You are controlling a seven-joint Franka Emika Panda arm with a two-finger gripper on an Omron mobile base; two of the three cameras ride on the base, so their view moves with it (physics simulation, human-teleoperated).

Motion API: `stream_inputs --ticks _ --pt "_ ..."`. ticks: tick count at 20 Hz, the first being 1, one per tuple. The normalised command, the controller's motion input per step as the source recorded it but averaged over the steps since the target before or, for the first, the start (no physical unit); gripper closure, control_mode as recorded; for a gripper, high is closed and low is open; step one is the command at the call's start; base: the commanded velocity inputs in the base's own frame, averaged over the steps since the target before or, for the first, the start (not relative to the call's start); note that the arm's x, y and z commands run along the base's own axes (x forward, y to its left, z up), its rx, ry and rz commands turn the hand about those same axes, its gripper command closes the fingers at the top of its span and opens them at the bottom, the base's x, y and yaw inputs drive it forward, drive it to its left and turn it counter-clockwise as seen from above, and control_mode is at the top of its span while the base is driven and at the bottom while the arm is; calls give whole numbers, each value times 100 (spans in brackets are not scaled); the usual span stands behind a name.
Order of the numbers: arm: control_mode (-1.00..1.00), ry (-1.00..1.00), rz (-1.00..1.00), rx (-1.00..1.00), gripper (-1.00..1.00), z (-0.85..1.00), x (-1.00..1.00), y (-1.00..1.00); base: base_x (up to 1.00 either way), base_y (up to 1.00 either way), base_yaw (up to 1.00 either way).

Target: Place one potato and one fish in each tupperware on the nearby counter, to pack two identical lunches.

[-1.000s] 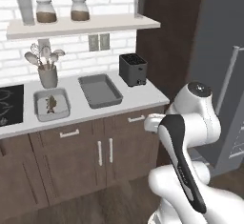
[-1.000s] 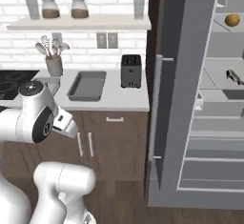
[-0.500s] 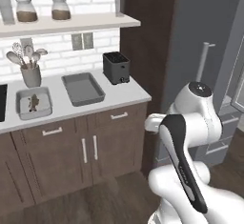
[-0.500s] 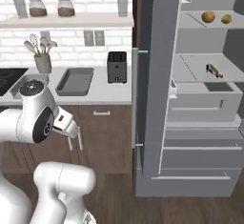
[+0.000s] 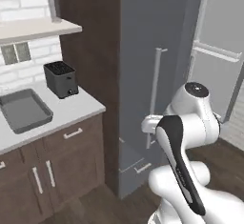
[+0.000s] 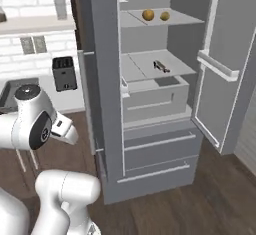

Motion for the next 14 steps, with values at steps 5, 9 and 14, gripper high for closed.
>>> stream_inputs --ticks 5,9,14 --pt "100 0 0 0 -100 0 0 0 0 -56 -96" --pt "100 0 0 0 -100 0 0 0 0 -73 -88" --pt "100 0 0 0 -100 0 0 0 81 -82 -14"
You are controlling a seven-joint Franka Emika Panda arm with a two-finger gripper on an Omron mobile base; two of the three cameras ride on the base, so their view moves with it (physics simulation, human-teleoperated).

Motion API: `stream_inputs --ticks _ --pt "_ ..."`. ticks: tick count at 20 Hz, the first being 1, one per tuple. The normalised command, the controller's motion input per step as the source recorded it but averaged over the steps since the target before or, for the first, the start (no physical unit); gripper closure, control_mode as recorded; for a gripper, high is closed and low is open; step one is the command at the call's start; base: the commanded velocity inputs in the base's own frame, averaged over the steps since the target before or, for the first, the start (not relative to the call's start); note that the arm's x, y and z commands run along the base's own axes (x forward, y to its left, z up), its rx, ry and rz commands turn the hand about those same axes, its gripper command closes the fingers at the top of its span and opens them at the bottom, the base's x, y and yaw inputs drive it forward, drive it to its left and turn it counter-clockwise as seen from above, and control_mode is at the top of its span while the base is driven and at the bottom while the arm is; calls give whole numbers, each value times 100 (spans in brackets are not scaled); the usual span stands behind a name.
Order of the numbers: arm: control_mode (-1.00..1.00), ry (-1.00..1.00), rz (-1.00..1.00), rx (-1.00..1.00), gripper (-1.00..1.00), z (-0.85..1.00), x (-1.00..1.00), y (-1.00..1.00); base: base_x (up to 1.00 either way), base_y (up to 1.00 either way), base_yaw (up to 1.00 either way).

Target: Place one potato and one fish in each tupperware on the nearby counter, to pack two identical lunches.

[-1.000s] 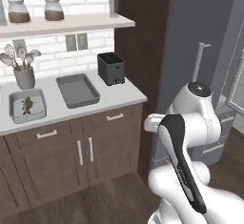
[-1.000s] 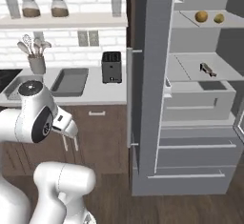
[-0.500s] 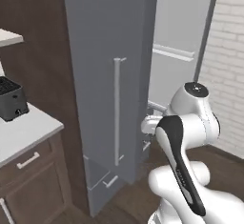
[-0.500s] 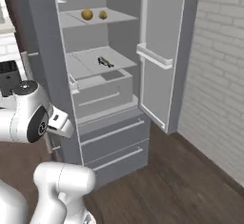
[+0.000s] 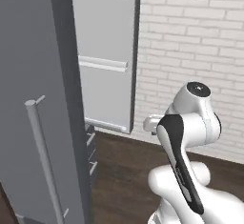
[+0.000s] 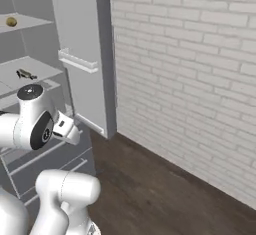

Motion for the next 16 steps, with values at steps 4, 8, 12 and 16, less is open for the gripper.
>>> stream_inputs --ticks 4,8,12,16 --pt "100 0 0 0 -100 0 0 0 87 -86 27" --pt "100 0 0 0 -100 0 0 0 28 -2 83" --pt "100 0 0 0 -100 0 0 0 32 -37 70" --pt "100 0 0 0 -100 0 0 0 91 -79 38"
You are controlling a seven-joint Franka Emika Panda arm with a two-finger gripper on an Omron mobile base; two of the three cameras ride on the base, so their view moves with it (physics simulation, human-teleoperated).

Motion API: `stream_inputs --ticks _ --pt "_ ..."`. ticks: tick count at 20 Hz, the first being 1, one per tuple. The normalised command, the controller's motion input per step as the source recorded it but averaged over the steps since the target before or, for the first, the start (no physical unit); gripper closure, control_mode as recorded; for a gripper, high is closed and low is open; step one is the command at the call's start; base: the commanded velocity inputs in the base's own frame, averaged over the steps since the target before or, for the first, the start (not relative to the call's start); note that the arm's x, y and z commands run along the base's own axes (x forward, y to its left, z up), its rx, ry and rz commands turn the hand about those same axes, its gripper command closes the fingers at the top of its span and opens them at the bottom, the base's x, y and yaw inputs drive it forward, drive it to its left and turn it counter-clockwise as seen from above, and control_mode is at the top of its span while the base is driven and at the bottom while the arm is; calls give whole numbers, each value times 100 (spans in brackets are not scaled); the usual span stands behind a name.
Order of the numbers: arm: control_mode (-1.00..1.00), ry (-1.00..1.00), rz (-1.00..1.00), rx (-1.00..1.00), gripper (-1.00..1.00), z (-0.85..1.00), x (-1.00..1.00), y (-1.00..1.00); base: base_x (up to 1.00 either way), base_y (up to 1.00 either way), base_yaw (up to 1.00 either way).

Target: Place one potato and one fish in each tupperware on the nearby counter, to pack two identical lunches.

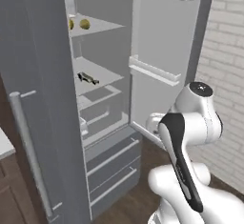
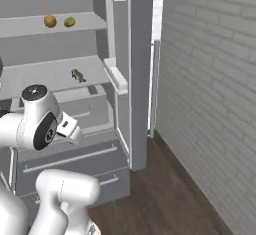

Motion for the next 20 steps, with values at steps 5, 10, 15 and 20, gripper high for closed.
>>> stream_inputs --ticks 5,10,15,20 --pt "100 0 0 0 -100 0 0 0 2 -64 13" --pt "100 0 0 0 -100 0 0 0 -4 8 43" --pt "100 0 0 0 -100 0 0 0 28 6 59" --pt "100 0 0 0 -100 0 0 0 98 -1 38"
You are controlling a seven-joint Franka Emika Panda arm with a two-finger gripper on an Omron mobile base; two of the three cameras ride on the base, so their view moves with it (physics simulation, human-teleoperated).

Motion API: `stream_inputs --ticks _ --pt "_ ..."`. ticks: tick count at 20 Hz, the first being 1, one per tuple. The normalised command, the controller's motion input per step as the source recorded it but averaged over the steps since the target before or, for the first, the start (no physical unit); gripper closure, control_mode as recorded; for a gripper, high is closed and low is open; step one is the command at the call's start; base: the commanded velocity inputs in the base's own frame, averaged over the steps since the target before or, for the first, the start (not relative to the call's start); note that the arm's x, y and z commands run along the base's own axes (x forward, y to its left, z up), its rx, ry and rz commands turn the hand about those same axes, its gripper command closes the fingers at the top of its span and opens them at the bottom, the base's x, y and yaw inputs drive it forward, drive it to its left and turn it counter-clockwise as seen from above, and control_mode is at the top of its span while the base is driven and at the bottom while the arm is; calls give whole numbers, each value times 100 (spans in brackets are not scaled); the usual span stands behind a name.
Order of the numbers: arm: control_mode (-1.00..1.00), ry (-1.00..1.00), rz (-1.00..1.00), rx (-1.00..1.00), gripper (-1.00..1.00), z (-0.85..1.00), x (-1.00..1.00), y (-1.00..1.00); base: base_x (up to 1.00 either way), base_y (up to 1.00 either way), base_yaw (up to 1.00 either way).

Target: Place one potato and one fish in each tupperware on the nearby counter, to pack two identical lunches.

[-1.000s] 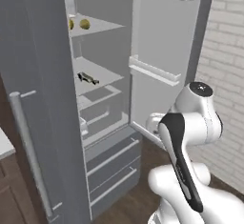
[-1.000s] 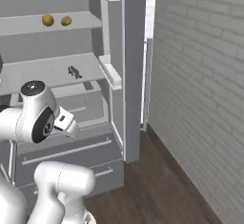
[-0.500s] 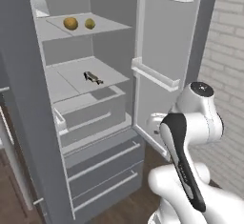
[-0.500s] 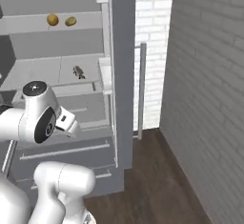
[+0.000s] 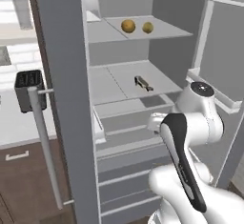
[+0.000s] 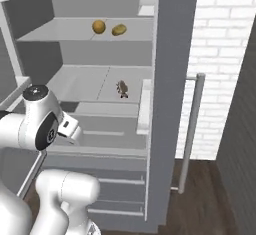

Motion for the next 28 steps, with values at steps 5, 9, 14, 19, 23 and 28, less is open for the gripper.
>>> stream_inputs --ticks 5,9,14,19,23,28 --pt "100 0 0 0 -100 0 0 0 100 -3 7" --pt "100 0 0 0 -100 0 0 0 90 -73 0" --pt "100 0 0 0 -100 0 0 0 63 -91 -7" --pt "100 0 0 0 -100 0 0 0 4 -47 -18" --pt "-100 -11 0 0 -100 35 33 -23 21 -5 -1" --pt "-100 -30 0 -4 -100 99 82 -51 0 0 0"
